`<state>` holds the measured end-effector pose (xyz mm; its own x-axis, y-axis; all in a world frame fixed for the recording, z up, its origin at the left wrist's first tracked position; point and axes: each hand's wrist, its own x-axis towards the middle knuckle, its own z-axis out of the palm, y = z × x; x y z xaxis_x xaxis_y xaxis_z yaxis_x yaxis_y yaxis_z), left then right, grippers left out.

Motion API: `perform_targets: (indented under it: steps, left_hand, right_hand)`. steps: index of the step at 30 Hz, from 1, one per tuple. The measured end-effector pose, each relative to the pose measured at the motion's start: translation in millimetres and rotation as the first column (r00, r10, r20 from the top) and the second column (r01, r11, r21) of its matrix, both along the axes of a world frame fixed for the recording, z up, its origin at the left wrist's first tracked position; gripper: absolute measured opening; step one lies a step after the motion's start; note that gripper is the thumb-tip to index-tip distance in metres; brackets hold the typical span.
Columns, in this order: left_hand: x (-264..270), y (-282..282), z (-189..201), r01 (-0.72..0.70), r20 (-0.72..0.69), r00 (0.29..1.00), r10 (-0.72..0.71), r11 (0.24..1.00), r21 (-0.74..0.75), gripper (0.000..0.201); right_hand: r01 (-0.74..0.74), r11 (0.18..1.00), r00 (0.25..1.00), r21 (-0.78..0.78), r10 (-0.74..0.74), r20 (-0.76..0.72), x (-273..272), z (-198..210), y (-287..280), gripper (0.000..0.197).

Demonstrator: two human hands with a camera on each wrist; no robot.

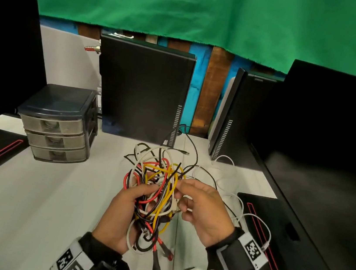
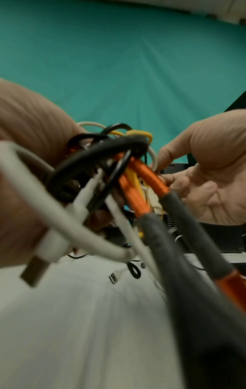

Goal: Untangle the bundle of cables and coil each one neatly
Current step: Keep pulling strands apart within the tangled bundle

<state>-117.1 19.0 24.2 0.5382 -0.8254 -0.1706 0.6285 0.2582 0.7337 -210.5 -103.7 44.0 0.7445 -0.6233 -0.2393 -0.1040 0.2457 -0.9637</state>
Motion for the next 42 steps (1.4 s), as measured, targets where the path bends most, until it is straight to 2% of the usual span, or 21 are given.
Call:
perform_targets:
  steps: [2, 5, 8, 10, 12, 14, 18, 20, 22, 25, 27, 29, 31, 33, 35, 36, 38, 39, 41, 42]
  left_hand:
    - [2, 2, -3, 0.002, 0.018, 1.000, -0.002, 1.000, 0.008, 0.018]
    - [8, 3, -10, 0.004, 0.046, 0.999, -0.005, 1.000, 0.031, 0.029]
    - [8, 6, -10, -0.004, 0.075, 0.997, 0.002, 0.999, 0.033, 0.024]
    - [8, 7, -10, -0.029, 0.120, 0.992, 0.026, 0.999, 0.028, 0.024]
    - [13, 8, -12, -0.090, 0.143, 0.986, 0.086, 0.996, 0.026, 0.027]
    - [22, 8, -12, -0.140, 0.102, 0.985, 0.139, 0.990, 0.004, 0.033]
    - [50, 23, -9, -0.208, -0.076, 0.976, 0.205, 0.978, -0.032, 0.040]
    - [63, 31, -9, -0.253, -0.064, 0.966, 0.251, 0.967, -0.014, 0.029]
    - [67, 35, -8, -0.292, -0.037, 0.956, 0.292, 0.956, 0.012, 0.029]
    - [70, 35, -8, -0.367, -0.006, 0.930, 0.369, 0.928, 0.068, 0.036]
    - [74, 38, -11, -0.407, -0.038, 0.911, 0.411, 0.909, 0.087, 0.030]
    - [78, 43, -14, -0.442, -0.060, 0.892, 0.448, 0.892, 0.094, 0.025]
    - [77, 45, -13, -0.458, -0.061, 0.883, 0.465, 0.884, 0.095, 0.028]
    - [73, 43, -9, -0.450, -0.074, 0.887, 0.456, 0.889, 0.082, 0.036]
    - [64, 38, -3, -0.434, -0.087, 0.895, 0.437, 0.899, 0.052, 0.039]
    - [59, 35, 1, -0.419, -0.087, 0.903, 0.421, 0.907, 0.040, 0.039]
    - [48, 27, 6, -0.380, -0.063, 0.923, 0.380, 0.925, 0.015, 0.035]
    - [42, 23, 8, -0.360, -0.042, 0.932, 0.360, 0.933, 0.000, 0.031]
    - [31, 16, 11, -0.309, -0.011, 0.951, 0.309, 0.951, -0.023, 0.026]
    - [26, 14, 13, -0.282, -0.003, 0.959, 0.282, 0.959, -0.033, 0.025]
  right_hand:
    - [-0.003, 1.000, 1.000, -0.010, 0.003, -0.018, -1, 2, -2, 0.010]
    - [0.012, 0.998, 0.999, -0.058, -0.014, -0.047, -2, 4, -2, 0.013]
    - [0.013, 0.997, 0.997, -0.073, -0.018, -0.073, -2, 4, 0, 0.027]
    - [0.028, 0.997, 0.997, -0.066, -0.033, -0.069, -2, 4, 0, 0.024]
    - [0.096, 0.992, 0.995, -0.077, -0.099, -0.032, -2, 3, 1, 0.018]
    - [0.217, 0.972, 0.976, -0.093, -0.213, 0.049, -3, 5, -1, 0.018]
    - [0.394, 0.909, 0.915, -0.135, -0.373, 0.156, -14, 22, -25, 0.027]
    - [0.458, 0.877, 0.883, -0.143, -0.431, 0.184, -20, 29, -39, 0.026]
    - [0.524, 0.846, 0.838, -0.097, -0.491, 0.239, -25, 36, -50, 0.025]
    - [0.639, 0.768, 0.718, 0.036, -0.613, 0.332, -40, 53, -67, 0.026]
    - [0.697, 0.712, 0.633, 0.090, -0.669, 0.389, -57, 65, -81, 0.024]
    - [0.727, 0.682, 0.598, 0.080, -0.686, 0.415, -71, 68, -90, 0.023]
    - [0.720, 0.694, 0.630, 0.020, -0.665, 0.401, -72, 64, -94, 0.020]
    - [0.684, 0.724, 0.700, -0.092, -0.615, 0.363, -63, 59, -88, 0.017]
    - [0.639, 0.720, 0.759, -0.271, -0.536, 0.369, -51, 54, -73, 0.021]
    - [0.599, 0.692, 0.797, -0.403, -0.471, 0.377, -44, 52, -60, 0.021]
    - [0.459, 0.598, 0.888, -0.657, -0.291, 0.356, -32, 47, -30, 0.014]
    - [0.372, 0.567, 0.927, -0.735, -0.197, 0.318, -27, 43, -15, 0.010]
    - [0.169, 0.558, 0.984, -0.812, -0.051, 0.170, -19, 32, 6, 0.006]
    - [0.047, 0.556, 0.998, -0.830, -0.001, 0.056, -16, 25, 13, 0.010]
